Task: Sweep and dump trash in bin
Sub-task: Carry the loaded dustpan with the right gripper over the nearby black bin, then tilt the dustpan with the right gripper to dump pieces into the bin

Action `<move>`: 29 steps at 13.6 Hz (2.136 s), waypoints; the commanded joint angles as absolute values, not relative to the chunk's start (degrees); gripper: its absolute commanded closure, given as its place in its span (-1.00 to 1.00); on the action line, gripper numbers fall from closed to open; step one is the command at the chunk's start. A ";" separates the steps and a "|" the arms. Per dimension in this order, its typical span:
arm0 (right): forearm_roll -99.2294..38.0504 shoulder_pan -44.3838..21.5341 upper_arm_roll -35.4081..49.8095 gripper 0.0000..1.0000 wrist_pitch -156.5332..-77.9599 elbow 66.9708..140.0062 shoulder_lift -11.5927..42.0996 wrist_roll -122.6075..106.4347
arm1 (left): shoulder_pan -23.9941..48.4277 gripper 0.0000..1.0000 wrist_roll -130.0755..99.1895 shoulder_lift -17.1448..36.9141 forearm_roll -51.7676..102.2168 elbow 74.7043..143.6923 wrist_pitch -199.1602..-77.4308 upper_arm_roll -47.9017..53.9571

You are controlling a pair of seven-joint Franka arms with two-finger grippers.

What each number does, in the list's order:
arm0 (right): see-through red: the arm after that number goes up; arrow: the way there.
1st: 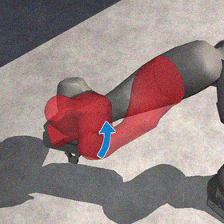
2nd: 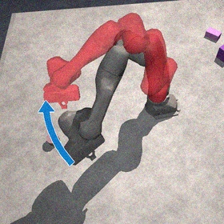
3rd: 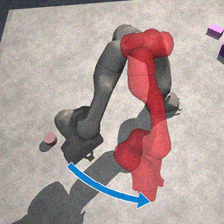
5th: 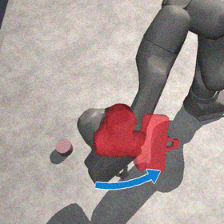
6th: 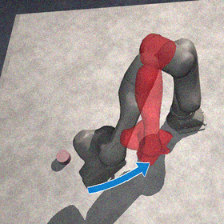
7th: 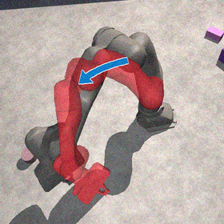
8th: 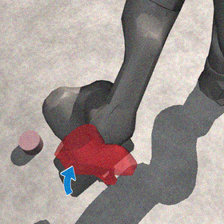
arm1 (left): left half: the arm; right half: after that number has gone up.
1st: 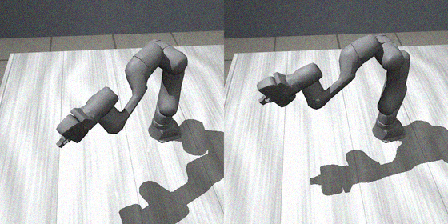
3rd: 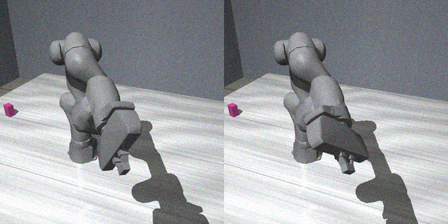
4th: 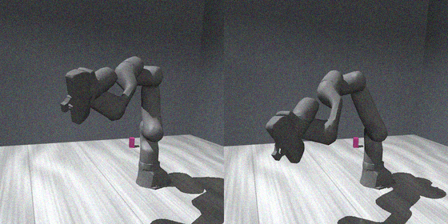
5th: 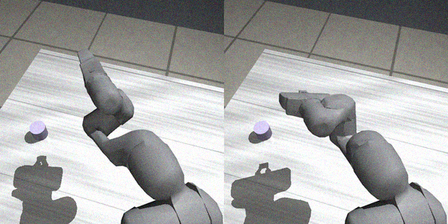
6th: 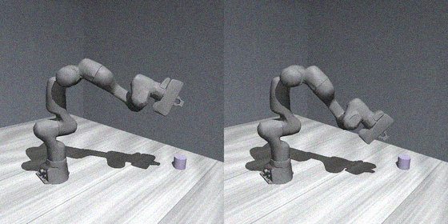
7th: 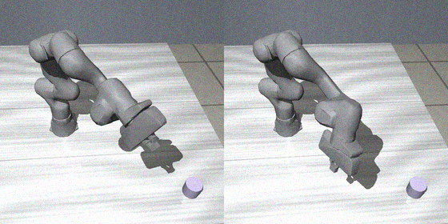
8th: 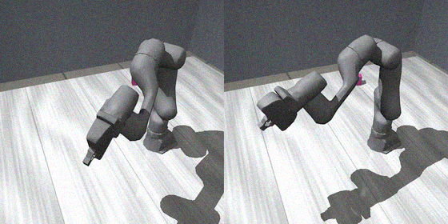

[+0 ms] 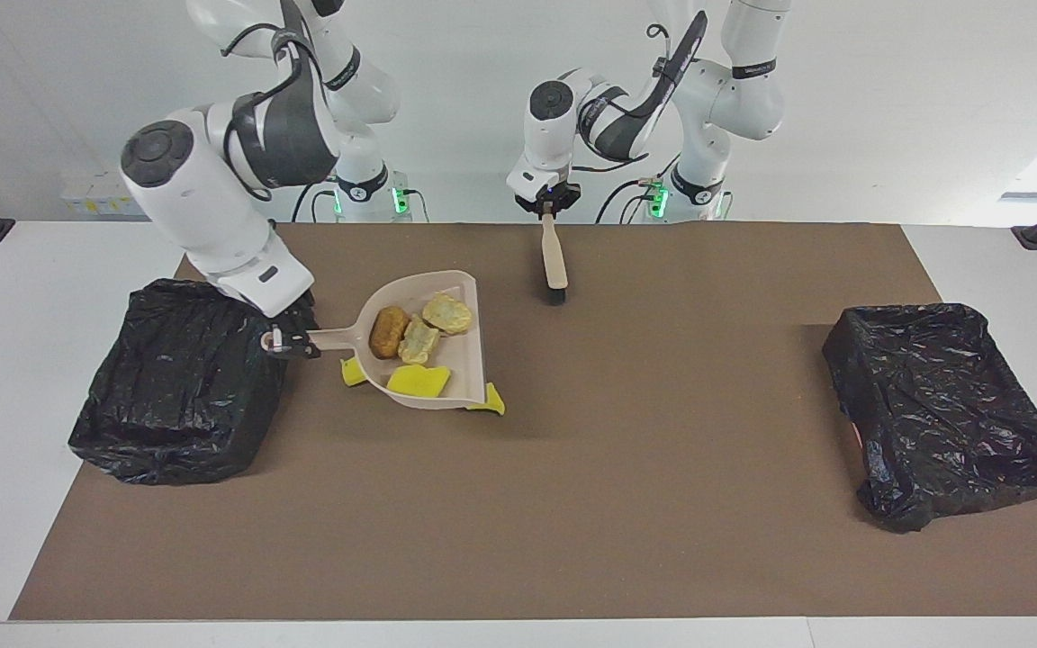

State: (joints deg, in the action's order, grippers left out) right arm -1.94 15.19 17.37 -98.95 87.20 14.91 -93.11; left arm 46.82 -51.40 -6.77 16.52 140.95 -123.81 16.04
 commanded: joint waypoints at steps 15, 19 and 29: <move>15.70 29.36 6.95 1.00 -105.64 87.35 12.66 -106.19 | 24.90 -1.00 -32.82 -2.64 0.28 120.69 -118.04 14.77; 27.49 29.97 7.03 1.00 -109.16 94.72 8.72 -101.95 | 12.77 -1.00 -19.36 -2.64 0.00 115.41 -118.04 14.68; 50.17 24.61 7.12 1.00 -110.39 100.63 5.45 -93.78 | -2.89 -1.00 -1.67 -3.26 -0.09 94.42 -97.50 14.33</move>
State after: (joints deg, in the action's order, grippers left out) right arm 46.95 25.00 7.06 -110.00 97.75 7.98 -95.24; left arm -0.85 -2.91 -3.95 1.10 99.52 -103.07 13.74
